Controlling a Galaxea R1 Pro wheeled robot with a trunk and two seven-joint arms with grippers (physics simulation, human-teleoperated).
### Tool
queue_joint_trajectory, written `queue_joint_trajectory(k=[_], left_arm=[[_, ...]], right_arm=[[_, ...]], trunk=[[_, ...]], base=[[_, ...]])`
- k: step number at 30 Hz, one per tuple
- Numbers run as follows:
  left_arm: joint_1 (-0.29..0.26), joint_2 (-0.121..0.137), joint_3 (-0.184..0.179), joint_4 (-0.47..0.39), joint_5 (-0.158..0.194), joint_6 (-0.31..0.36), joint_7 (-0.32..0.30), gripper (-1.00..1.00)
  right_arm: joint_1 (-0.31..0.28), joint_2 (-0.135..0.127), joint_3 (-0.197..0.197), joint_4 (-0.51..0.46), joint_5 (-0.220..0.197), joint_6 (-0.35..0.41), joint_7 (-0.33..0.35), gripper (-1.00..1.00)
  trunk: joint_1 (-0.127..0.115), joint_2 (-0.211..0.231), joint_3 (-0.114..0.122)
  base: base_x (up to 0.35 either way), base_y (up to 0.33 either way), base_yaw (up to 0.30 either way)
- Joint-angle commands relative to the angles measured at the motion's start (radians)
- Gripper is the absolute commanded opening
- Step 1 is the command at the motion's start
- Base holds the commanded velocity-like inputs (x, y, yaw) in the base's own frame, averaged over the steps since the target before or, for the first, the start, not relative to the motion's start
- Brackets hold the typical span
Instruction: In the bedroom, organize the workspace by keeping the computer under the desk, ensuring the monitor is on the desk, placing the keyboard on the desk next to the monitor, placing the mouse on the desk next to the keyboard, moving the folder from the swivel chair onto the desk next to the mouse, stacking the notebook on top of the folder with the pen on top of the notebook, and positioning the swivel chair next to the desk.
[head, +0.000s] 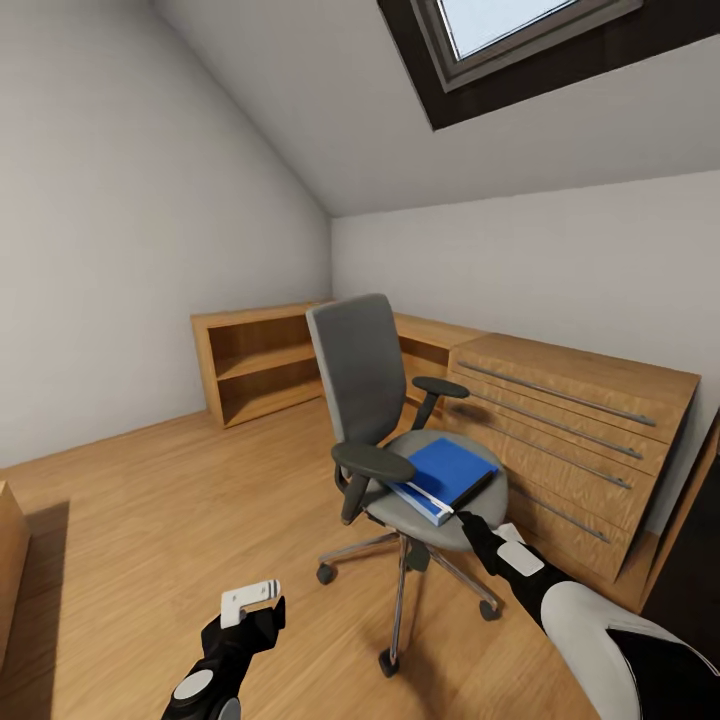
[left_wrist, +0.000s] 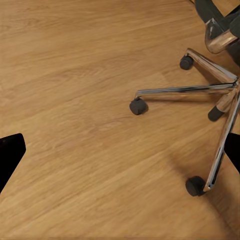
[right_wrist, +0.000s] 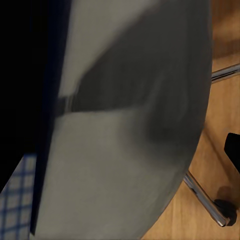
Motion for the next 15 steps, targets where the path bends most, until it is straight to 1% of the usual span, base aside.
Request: queue_joint_trajectory(k=[1,5,11,15], left_arm=[[-0.001,0.000,-0.002,-0.001,0.011,0.003,0.009,1.00],[-0.001,0.002,0.000,-0.001,0.011,0.002,0.008,1.00],[-0.001,0.002,0.000,-0.001,0.012,0.003,0.008,1.00],[-0.001,0.002,0.000,-0.001,0.012,0.003,0.008,1.00]], right_arm=[[0.000,0.000,-0.008,0.000,0.002,0.004,0.002,1.00],[0.000,0.000,-0.008,0.000,0.002,0.004,0.002,1.00],[0.000,0.000,-0.008,0.000,0.002,0.004,0.002,1.00],[0.000,0.000,-0.008,0.000,0.002,0.004,0.002,1.00]], trunk=[[0.000,0.000,-0.001],[0.000,0.000,-0.001],[0.000,0.000,-0.001],[0.000,0.000,-0.001]], base=[[0.000,0.000,0.000],[-0.010,0.000,0.000],[-0.221,0.000,0.000],[-0.100,0.000,0.000]])
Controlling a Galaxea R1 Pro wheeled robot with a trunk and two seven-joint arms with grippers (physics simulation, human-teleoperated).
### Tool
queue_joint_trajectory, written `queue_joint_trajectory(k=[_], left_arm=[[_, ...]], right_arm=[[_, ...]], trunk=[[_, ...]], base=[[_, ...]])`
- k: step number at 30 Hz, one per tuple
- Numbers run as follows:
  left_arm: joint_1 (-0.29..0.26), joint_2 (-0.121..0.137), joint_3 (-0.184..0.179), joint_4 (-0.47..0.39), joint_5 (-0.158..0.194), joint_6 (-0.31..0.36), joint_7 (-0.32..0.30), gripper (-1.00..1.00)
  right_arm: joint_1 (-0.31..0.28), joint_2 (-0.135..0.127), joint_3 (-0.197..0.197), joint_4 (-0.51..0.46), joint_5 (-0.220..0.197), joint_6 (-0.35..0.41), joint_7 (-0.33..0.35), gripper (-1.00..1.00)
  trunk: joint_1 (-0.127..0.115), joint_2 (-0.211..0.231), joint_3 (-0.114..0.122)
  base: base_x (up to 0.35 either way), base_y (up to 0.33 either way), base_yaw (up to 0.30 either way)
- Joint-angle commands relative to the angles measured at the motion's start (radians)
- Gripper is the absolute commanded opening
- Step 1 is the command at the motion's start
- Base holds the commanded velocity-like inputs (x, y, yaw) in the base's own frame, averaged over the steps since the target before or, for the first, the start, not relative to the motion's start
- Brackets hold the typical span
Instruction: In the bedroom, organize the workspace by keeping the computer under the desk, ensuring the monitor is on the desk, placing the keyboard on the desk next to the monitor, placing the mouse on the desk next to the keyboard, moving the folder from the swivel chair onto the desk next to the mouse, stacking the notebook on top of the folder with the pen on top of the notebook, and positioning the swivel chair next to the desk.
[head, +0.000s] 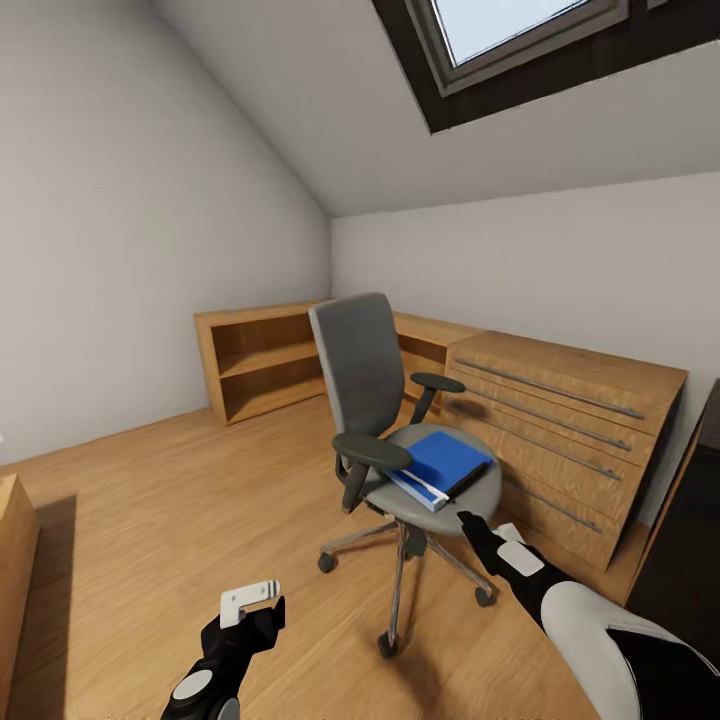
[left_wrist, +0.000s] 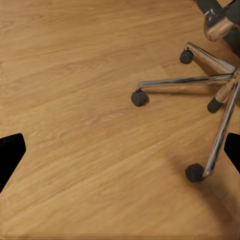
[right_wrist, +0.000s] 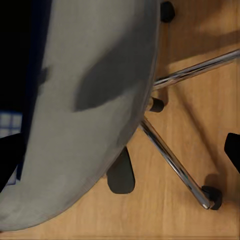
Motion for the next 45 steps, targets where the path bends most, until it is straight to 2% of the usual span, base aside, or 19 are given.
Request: queue_joint_trajectory(k=[1,8,21,31,37,41,45], left_arm=[[-0.001,0.000,-0.002,-0.001,0.010,0.003,0.009,1.00],[-0.001,0.000,-0.002,-0.001,0.010,0.003,0.009,1.00],[-0.001,-0.001,-0.003,0.015,0.009,0.003,0.009,1.00],[-0.001,0.000,-0.009,0.013,0.010,0.000,0.009,1.00],[-0.001,0.000,-0.015,0.006,0.010,-0.001,0.013,1.00],[-0.001,0.001,-0.015,-0.007,0.010,0.000,0.016,1.00],[-0.001,0.001,-0.016,-0.019,0.011,0.002,0.033,1.00]], right_arm=[[0.000,0.000,-0.008,0.000,0.002,0.004,0.002,1.00],[0.000,0.000,-0.008,0.000,0.002,0.003,0.002,1.00],[0.000,0.000,-0.008,0.000,0.003,-0.001,0.002,1.00],[0.000,-0.001,-0.008,0.000,0.005,-0.043,0.001,1.00],[0.001,-0.003,-0.008,0.002,0.007,-0.085,0.001,1.00],[0.006,-0.001,-0.007,0.014,0.034,-0.100,0.001,1.00],[0.028,0.001,-0.006,0.067,0.120,-0.178,0.001,1.00]], trunk=[[0.000,0.000,-0.001],[0.000,0.000,-0.001],[0.000,0.000,-0.001],[0.000,0.000,-0.001],[-0.023,0.042,0.018],[-0.039,0.070,0.030],[-0.054,0.098,0.043]], base=[[-0.048,0.000,0.000],[-0.083,0.000,0.000],[-0.293,0.000,0.000],[-0.047,0.000,0.000],[-0.002,0.000,0.000],[0.000,0.000,0.000],[0.000,0.000,0.000]])
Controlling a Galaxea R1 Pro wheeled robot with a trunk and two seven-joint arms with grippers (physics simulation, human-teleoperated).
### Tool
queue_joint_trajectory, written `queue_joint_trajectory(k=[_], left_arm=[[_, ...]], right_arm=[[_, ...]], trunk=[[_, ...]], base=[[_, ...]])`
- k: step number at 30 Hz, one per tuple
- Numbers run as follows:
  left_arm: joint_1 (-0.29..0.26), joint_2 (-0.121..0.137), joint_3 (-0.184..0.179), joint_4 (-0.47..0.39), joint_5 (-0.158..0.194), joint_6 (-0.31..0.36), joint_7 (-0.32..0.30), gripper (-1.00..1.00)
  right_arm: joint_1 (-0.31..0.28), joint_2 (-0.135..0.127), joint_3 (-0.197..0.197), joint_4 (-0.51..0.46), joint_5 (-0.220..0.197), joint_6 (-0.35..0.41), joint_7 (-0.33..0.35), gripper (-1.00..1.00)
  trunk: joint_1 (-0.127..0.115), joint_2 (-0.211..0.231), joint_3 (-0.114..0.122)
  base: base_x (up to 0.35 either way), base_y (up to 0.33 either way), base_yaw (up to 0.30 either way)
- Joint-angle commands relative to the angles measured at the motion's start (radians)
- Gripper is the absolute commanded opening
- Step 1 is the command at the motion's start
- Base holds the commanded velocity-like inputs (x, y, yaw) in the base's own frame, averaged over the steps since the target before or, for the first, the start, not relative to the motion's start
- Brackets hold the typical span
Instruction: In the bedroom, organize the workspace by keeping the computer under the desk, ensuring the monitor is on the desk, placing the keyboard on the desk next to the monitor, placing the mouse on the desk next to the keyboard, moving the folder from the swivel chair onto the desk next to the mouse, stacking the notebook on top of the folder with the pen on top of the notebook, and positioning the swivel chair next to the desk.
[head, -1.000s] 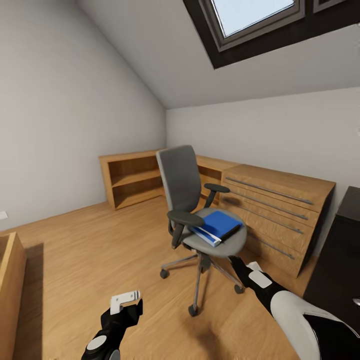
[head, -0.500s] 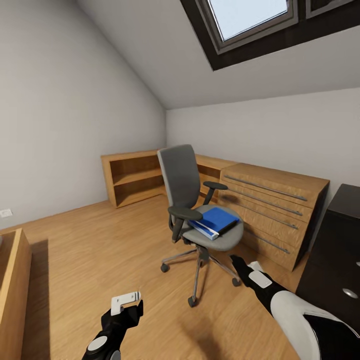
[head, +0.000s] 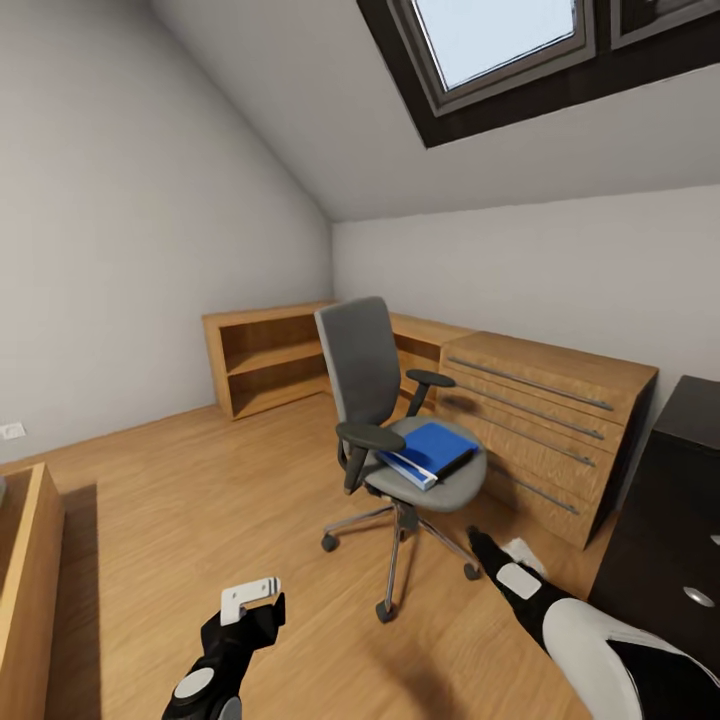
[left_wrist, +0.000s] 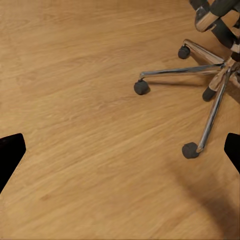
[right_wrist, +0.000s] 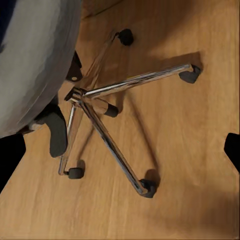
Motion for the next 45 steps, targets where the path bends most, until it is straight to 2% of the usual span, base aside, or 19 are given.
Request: queue_joint_trajectory(k=[1,2,3,6,9,10,12,15,16,17,18,22,27,34,40,44,45], left_arm=[[-0.001,0.000,-0.002,-0.003,0.011,0.003,0.012,1.00],[0.001,-0.001,-0.003,-0.003,0.011,0.003,0.016,1.00],[0.001,-0.002,-0.003,-0.001,0.011,0.003,0.016,1.00],[0.024,-0.001,-0.003,0.027,0.011,0.002,0.017,1.00],[0.054,-0.001,-0.003,0.041,0.010,0.001,0.018,1.00],[0.063,-0.001,-0.003,0.043,0.010,0.000,0.018,1.00],[0.125,0.001,-0.003,0.054,0.010,-0.001,0.017,1.00],[0.140,0.004,-0.002,0.098,0.010,-0.004,0.018,1.00],[0.146,0.006,-0.001,0.152,0.010,-0.028,0.017,1.00],[0.147,0.006,-0.001,0.176,0.010,-0.052,0.016,1.00],[0.151,0.007,-0.002,0.302,0.008,-0.292,0.013,1.00],[0.152,0.011,-0.002,0.340,0.008,-0.387,0.012,1.00],[0.153,0.025,-0.001,0.349,0.008,-0.412,0.012,1.00],[0.153,0.025,-0.004,0.380,0.009,-0.414,0.014,1.00],[0.153,0.025,-0.004,0.404,0.010,-0.412,0.012,1.00],[0.153,0.020,-0.004,0.451,0.010,-0.410,0.013,1.00],[0.153,0.019,-0.004,0.456,0.010,-0.410,0.013,1.00]], right_arm=[[0.004,0.000,-0.008,0.023,0.034,-0.046,0.002,1.00],[0.024,0.003,-0.007,0.049,0.094,-0.139,0.001,1.00],[0.035,0.004,-0.007,0.053,0.108,-0.161,0.001,1.00],[0.128,0.007,-0.007,0.063,0.192,-0.287,0.000,1.00],[0.183,0.011,-0.007,0.066,0.244,-0.389,0.001,1.00],[0.191,0.013,-0.007,0.066,0.251,-0.407,0.001,1.00],[0.261,0.019,-0.006,0.067,0.276,-0.509,0.002,1.00],[0.284,0.020,-0.006,0.067,0.284,-0.559,0.002,1.00],[0.296,0.021,-0.006,0.067,0.291,-0.579,0.002,1.00],[0.302,0.020,-0.006,0.067,0.293,-0.584,0.001,1.00],[0.327,0.016,-0.006,0.067,0.299,-0.601,0.000,1.00],[0.333,0.015,-0.006,0.068,0.301,-0.603,-0.001,1.00],[0.337,0.020,-0.006,0.068,0.302,-0.604,0.000,1.00],[0.339,0.021,-0.005,0.068,0.307,-0.604,0.002,1.00],[0.352,0.026,-0.003,0.070,0.351,-0.598,0.002,1.00],[0.373,0.026,-0.003,0.070,0.495,-0.599,0.001,1.00],[0.374,0.027,-0.003,0.070,0.513,-0.599,0.001,1.00]], trunk=[[-0.004,0.007,0.002],[-0.008,0.014,0.005],[-0.012,0.021,0.008],[-0.023,0.042,0.018],[-0.035,0.063,0.027],[-0.039,0.070,0.030],[-0.046,0.084,0.037],[-0.058,0.105,0.046],[-0.062,0.112,0.049],[-0.065,0.119,0.052],[-0.069,0.126,0.055],[-0.085,0.154,0.068],[-0.104,0.189,0.086],[-0.131,0.238,0.110],[-0.154,0.280,0.129],[-0.169,0.308,0.142],[-0.173,0.315,0.145]], base=[[0.000,0.000,0.000],[0.000,0.000,0.000],[0.000,0.000,0.000],[0.000,0.000,0.000],[0.000,0.000,0.000],[0.000,0.000,0.000],[0.000,0.000,0.000],[0.000,0.000,0.000],[0.000,0.000,0.000],[0.000,0.000,0.000],[0.000,0.000,0.000],[0.000,0.000,-0.012],[0.000,0.000,-0.168],[0.000,0.000,-0.202],[0.000,0.000,-0.036],[0.000,0.000,-0.003],[0.000,0.000,-0.001]])
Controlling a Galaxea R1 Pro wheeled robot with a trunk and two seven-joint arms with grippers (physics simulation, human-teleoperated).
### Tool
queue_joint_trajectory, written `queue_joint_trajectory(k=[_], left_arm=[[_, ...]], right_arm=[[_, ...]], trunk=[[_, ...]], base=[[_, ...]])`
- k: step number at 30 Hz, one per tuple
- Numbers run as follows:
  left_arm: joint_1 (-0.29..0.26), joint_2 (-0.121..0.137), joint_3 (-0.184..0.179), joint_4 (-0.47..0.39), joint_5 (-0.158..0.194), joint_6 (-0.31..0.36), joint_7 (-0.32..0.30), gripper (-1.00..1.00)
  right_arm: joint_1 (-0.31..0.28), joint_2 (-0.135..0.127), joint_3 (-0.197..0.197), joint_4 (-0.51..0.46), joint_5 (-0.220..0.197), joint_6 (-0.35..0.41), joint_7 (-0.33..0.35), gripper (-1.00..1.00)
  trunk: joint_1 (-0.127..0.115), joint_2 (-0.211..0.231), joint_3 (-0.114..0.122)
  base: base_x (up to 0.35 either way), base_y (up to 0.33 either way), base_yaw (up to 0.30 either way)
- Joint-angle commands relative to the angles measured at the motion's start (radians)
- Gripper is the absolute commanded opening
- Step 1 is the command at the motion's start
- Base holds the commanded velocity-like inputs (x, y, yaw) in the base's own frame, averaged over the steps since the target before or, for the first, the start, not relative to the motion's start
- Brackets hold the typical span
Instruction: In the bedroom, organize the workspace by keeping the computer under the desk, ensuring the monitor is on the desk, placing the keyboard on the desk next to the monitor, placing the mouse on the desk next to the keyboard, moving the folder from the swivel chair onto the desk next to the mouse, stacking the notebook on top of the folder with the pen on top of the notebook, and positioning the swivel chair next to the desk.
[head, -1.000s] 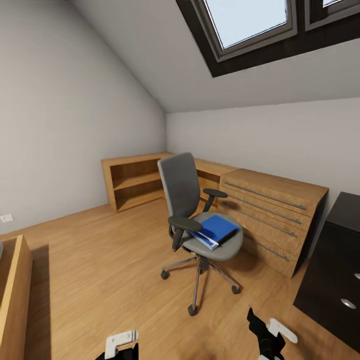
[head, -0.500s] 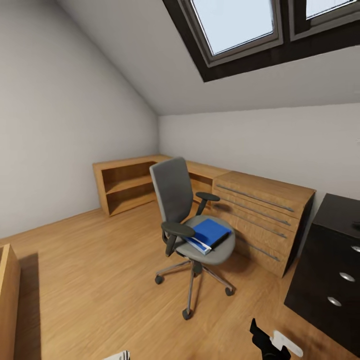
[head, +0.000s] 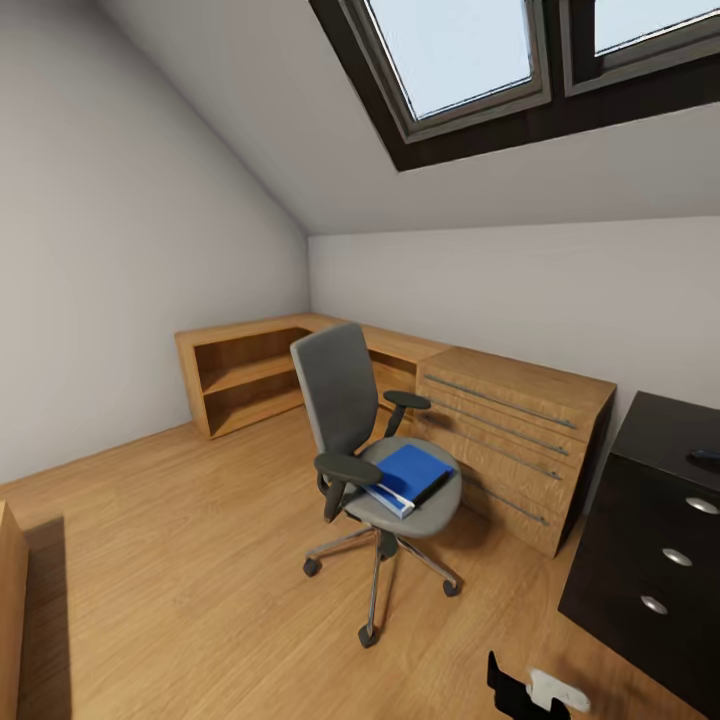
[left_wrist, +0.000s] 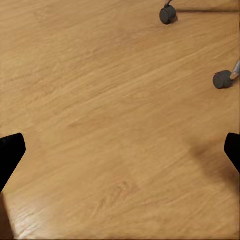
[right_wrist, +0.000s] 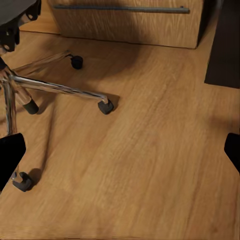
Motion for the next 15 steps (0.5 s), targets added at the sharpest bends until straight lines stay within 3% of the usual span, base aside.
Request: queue_joint_trajectory(k=[1,3,7,8,11,12,15], left_arm=[[0.000,-0.003,-0.002,0.008,0.008,0.002,0.005,1.00],[0.000,-0.009,-0.003,0.020,0.007,0.002,0.005,1.00],[-0.002,-0.024,-0.004,0.139,0.007,0.003,0.004,1.00],[-0.054,-0.025,-0.003,0.254,0.008,0.002,0.003,1.00],[-0.117,-0.025,-0.003,0.357,0.009,0.000,0.002,1.00],[-0.159,-0.026,-0.003,0.434,0.009,-0.008,0.002,1.00],[-0.160,-0.027,-0.002,0.436,0.009,-0.010,0.003,1.00]], right_arm=[[0.000,0.000,-0.008,0.002,0.033,-0.004,0.001,1.00],[0.001,0.000,-0.008,0.003,0.051,-0.003,0.000,1.00],[0.002,0.002,-0.008,0.004,0.079,-0.001,0.000,1.00],[0.002,0.002,-0.008,0.004,0.083,0.000,0.000,1.00],[0.002,0.002,-0.008,0.004,0.084,0.000,0.000,1.00],[0.002,0.030,-0.013,0.003,0.082,-0.001,-0.002,1.00],[0.002,0.030,-0.014,0.002,0.081,-0.003,-0.003,1.00]], trunk=[[-0.004,0.007,0.002],[-0.012,0.021,0.009],[-0.027,0.049,0.021],[-0.031,0.056,0.024],[-0.042,0.077,0.034],[-0.046,0.084,0.037],[-0.058,0.105,0.046]], base=[[0.000,0.000,0.000],[0.000,0.000,0.000],[0.000,0.000,0.000],[0.000,0.000,0.000],[0.000,0.000,0.000],[0.000,0.000,0.000],[0.000,0.000,-0.075]])
